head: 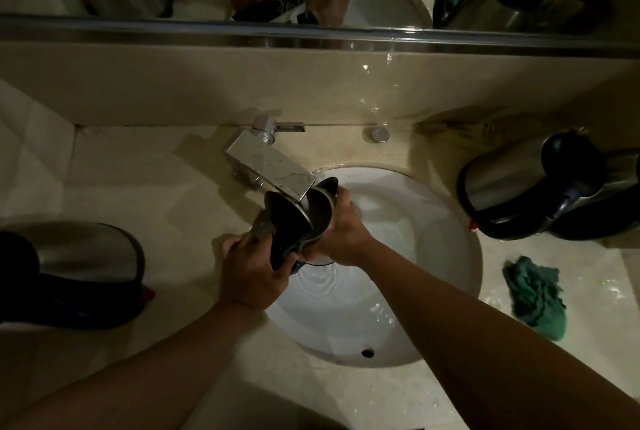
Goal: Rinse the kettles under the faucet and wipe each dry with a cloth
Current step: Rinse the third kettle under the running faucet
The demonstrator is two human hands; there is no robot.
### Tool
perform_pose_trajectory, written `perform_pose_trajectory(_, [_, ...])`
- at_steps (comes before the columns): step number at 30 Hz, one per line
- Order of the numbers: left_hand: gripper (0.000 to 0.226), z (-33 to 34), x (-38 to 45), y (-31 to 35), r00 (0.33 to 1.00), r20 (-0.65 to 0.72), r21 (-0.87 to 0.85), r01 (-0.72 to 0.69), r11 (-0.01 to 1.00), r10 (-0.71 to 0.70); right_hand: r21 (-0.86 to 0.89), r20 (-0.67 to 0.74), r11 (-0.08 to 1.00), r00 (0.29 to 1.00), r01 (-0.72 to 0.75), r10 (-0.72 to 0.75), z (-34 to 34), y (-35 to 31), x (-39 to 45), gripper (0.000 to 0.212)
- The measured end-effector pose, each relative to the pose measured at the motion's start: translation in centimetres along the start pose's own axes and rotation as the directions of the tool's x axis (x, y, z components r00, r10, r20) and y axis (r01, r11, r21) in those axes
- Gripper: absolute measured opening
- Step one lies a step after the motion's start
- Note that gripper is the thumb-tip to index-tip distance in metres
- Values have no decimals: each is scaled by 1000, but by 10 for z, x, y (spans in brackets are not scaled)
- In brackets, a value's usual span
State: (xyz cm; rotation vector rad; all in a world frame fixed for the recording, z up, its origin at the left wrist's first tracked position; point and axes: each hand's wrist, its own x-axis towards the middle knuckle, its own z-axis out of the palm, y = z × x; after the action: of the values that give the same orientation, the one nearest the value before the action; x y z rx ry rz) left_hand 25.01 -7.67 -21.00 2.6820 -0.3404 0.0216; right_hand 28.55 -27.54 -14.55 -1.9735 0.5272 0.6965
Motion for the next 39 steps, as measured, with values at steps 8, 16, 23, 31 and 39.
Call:
perform_pose_trajectory(8, [36,-3,2,4,999,17,-12,30,999,-29,40,24,999,1000,18,-19,-2,2,0,122])
perform_pose_trajectory(16, [35,-4,3,4,994,85,-5,65,998,-64,-79,-20,997,1000,23,-24,1,3,0,132])
perform_pose_trajectory(23, [35,-5,3,5,995,82,-19,63,998,-61,-45,-21,998,999,36,-37,2,4,2,133])
perform_pose_trajectory(31, [36,-7,2,6,998,49,-27,44,999,-43,-36,-41,996,996,78,-80,5,6,4,131])
perform_pose_trajectory(39, [35,-2,2,1,995,81,-14,60,998,-59,15,-37,999,999,38,-38,5,7,7,129])
